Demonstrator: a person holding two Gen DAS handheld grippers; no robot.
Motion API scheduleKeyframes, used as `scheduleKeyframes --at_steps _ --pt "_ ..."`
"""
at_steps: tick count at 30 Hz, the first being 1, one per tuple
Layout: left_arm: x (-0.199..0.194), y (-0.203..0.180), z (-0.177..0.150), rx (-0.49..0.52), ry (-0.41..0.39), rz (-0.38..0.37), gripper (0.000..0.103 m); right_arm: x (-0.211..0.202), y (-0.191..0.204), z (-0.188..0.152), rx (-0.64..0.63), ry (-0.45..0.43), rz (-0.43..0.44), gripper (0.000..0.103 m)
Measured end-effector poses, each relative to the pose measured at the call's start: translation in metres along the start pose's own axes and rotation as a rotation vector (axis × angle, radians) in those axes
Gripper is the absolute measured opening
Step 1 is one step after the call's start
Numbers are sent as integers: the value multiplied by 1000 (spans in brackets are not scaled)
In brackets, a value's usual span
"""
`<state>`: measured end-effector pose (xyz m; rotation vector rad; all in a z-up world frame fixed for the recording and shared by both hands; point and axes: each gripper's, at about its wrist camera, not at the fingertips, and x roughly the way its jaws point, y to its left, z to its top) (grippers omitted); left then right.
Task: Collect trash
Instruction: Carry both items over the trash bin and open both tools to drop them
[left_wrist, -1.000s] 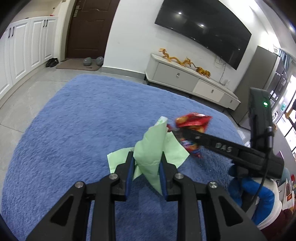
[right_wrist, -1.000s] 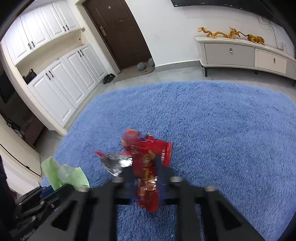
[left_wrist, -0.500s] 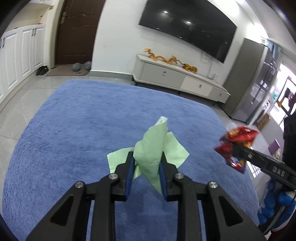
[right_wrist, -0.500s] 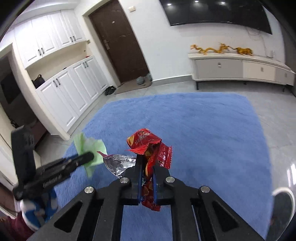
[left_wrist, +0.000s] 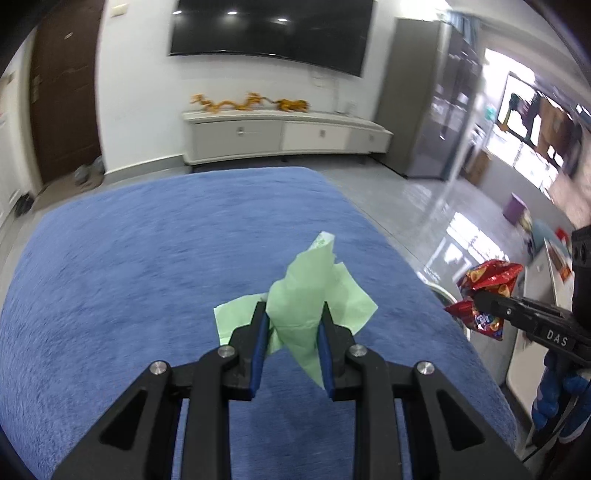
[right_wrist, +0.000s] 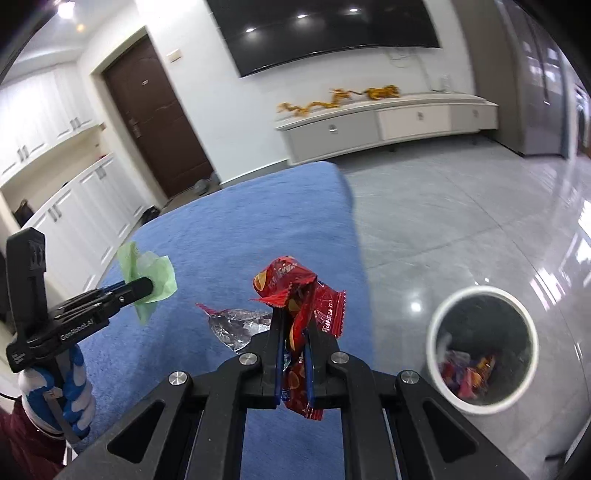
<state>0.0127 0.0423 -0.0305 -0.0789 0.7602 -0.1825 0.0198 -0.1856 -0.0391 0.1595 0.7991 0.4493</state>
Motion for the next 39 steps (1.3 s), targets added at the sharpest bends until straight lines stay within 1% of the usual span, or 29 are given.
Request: scheduleKeyframes --at_steps 10,15,21,30,36,39 --pt "35 -100 23 225 31 -50 23 -28 -71 -14 144 -68 -42 9" --pt "52 -143 29 303 50 -89 24 -34 -101 -24 200 -79 -76 9" --pt "73 -189 24 387 83 -125 24 -36 -137 -42 294 -74 -104 9" --pt "105 -234 16 470 144 -143 24 -30 -175 -58 365 -54 -113 9" --pt "144 -265 30 485 205 -175 24 -22 -207 -55 417 -46 -146 10" --pt "171 -284 42 468 249 -206 24 -11 -228 -50 439 -23 -193 11"
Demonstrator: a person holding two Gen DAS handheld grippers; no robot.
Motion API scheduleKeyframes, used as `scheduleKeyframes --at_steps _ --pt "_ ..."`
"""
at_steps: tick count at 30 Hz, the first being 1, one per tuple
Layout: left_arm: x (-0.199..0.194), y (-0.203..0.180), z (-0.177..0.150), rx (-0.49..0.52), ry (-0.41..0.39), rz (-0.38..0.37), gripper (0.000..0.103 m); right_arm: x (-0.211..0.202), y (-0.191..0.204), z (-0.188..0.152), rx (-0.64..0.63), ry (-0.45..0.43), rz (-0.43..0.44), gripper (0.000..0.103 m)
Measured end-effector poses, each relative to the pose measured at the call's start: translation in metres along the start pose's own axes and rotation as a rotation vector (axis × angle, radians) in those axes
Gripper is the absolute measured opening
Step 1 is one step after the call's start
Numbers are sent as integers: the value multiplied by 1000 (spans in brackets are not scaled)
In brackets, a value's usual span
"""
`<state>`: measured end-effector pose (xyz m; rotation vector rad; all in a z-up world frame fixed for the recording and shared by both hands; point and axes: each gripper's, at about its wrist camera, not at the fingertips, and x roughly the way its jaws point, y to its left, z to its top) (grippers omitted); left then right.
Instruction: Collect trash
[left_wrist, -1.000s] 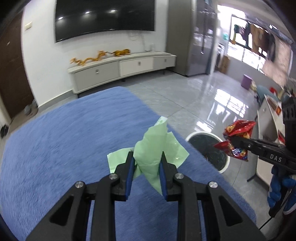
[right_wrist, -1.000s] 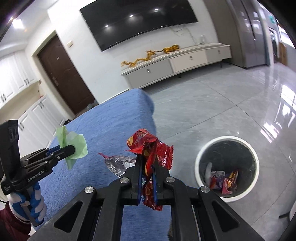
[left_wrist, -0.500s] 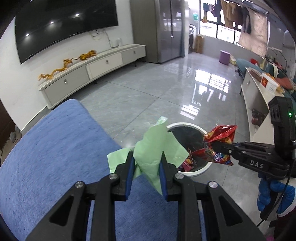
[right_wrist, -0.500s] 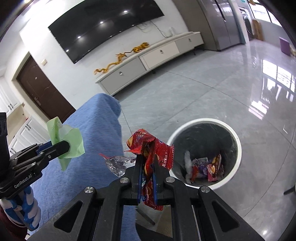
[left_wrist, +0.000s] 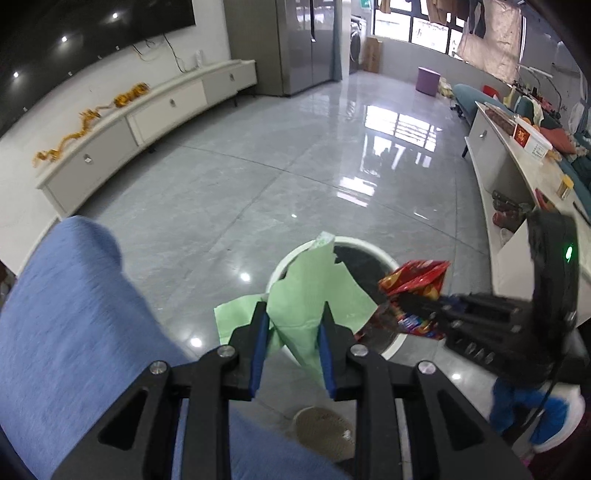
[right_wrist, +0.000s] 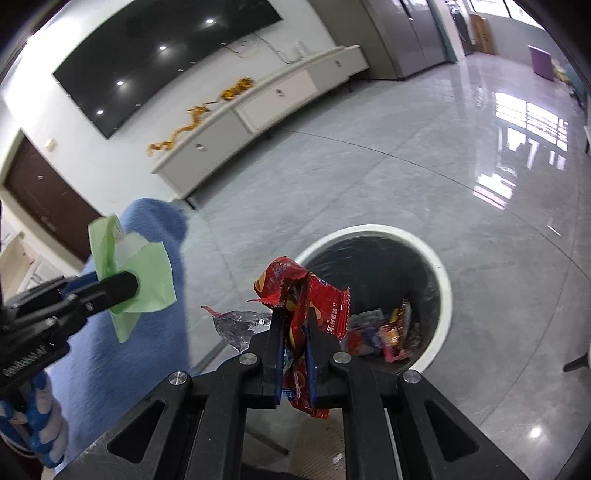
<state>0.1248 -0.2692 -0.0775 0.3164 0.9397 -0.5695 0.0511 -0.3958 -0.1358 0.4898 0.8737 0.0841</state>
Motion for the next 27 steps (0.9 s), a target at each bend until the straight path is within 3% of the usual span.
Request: scheduleKeyframes --at_steps 9,10,12,13,16,22,27 --pt "64 -3 42 -104 61 -126 29 49 -29 20 26 55 -104 12" --pt "68 -2 43 -115 67 -134 37 54 -34 21 35 62 -118 18" --pt "72 0 46 -141 69 -150 54 61 -40 21 53 65 -144 40" --pt "74 2 47 -153 65 -153 58 62 -43 21 61 64 -153 53" --pt "75 5 48 -182 65 -172 58 64 -48 20 77 68 -170 56" --pt "53 11 41 -178 36 -134 58 46 -40 21 81 55 -196 56" --pt "12 26 22 -177 -35 -22 58 8 -15 22 105 -3 -166 56"
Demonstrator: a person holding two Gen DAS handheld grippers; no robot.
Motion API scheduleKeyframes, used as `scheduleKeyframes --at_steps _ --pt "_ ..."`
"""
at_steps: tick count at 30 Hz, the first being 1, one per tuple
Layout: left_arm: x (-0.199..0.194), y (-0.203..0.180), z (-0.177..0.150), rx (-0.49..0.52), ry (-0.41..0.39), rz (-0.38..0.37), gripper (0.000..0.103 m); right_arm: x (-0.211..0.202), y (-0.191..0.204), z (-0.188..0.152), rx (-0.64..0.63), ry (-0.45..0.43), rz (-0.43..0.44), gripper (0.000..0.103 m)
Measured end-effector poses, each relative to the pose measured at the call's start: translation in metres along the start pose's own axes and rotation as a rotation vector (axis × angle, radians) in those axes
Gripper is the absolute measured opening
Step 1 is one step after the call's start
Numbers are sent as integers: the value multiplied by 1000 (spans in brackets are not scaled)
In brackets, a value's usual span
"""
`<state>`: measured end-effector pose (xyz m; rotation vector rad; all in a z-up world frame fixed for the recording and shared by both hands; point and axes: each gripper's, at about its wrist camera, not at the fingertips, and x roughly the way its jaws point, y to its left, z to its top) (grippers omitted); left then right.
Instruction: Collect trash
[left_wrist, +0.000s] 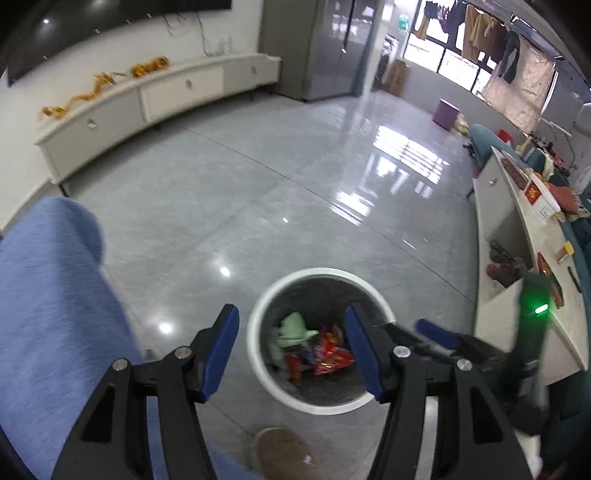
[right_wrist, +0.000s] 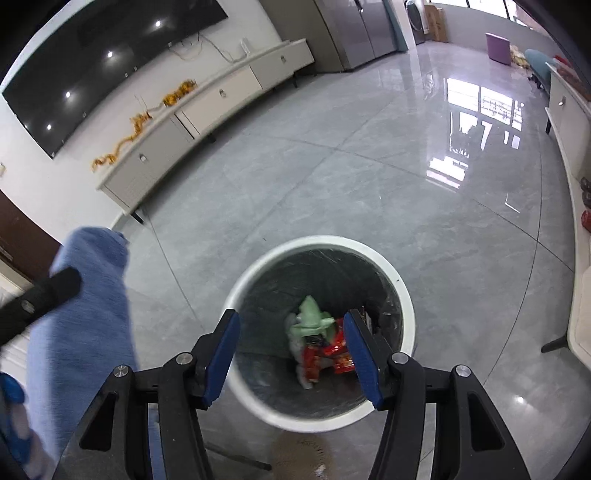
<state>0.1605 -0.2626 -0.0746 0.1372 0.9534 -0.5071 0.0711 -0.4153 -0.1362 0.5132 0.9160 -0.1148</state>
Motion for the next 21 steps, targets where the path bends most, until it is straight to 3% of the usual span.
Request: scheduleKeyframes --at_steps 5,10,15,21 --pt "-48 35 -20 -29 -78 110 58 -50 43 2 -35 -64 68 57" --pt "-106 80 -47 -90 -157 204 58 -108 116 -4 -150 -155 196 63" --pt "-161 123 -84 -145 -218 314 58 -132 186 -24 -305 -196 242 69" --pt "-203 160 -125 -222 -271 436 58 -128 250 -62 -472 -221 247 74"
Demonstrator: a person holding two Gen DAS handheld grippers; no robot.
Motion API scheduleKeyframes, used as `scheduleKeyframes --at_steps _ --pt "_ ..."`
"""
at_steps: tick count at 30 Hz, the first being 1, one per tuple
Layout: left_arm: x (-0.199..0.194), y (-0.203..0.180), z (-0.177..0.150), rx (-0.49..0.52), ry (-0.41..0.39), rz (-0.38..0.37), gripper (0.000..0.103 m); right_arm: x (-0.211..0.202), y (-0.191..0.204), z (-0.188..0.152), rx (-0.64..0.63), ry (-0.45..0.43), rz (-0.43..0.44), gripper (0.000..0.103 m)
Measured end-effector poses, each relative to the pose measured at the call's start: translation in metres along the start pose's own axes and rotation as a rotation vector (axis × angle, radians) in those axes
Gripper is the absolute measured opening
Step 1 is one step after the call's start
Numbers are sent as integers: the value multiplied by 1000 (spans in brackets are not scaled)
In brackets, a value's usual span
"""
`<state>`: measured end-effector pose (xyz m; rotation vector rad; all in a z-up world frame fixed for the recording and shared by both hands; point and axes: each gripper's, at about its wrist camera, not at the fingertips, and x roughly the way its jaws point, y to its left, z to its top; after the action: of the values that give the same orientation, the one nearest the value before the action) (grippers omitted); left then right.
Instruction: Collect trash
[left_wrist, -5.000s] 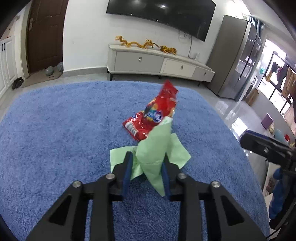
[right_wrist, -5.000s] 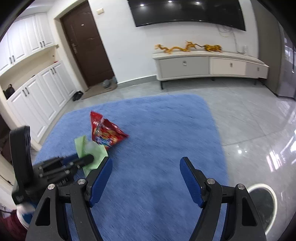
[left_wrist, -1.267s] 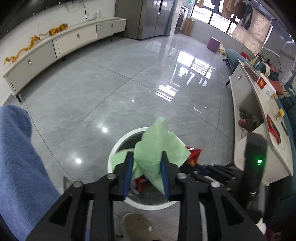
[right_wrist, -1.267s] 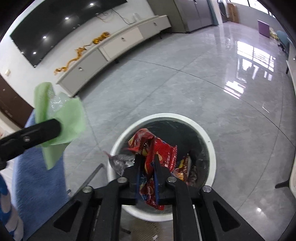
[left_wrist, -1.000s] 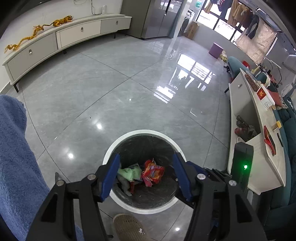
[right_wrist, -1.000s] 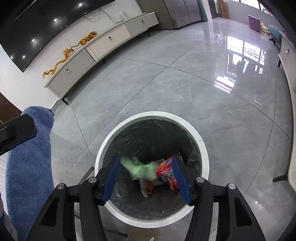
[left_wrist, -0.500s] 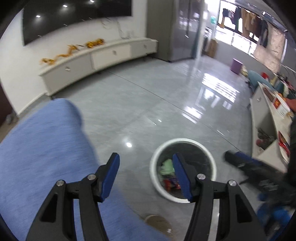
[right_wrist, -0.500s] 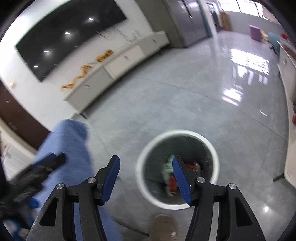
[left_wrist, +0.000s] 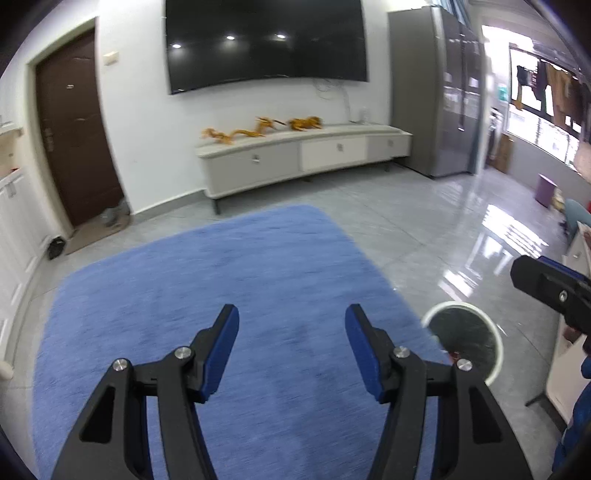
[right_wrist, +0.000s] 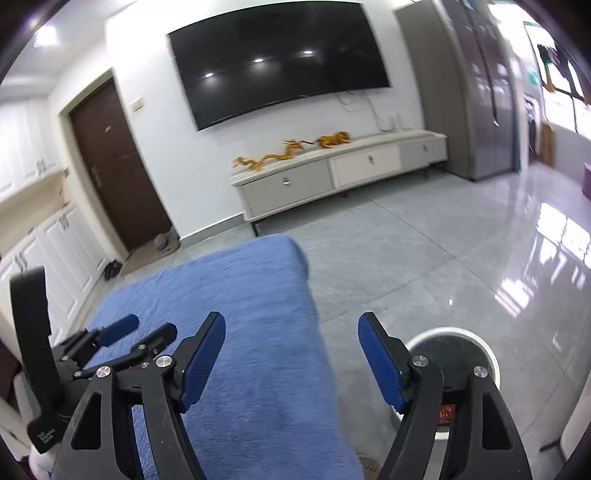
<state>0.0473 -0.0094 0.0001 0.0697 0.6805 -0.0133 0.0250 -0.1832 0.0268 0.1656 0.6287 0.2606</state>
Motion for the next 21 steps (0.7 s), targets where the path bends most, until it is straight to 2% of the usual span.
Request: scheduleKeyframes --at_steps 6,8,14,18,21 --pt "-12 37 -13 -62 -43 85 58 10 42 -14 -103 -33 -44 85" --pt "-14 49 -16 -92 -56 104 58 11 49 -17 -124 -48 -65 92" --pt "-18 69 -25 -145 -79 135 58 12 54 -23 -141 -99 -123 103" --pt "-22 69 -26 -154 -87 138 58 13 51 -28 -150 -103 -160 103" --pt "-25 68 -25 -158 -101 125 65 14 47 -34 -159 -110 -209 103"
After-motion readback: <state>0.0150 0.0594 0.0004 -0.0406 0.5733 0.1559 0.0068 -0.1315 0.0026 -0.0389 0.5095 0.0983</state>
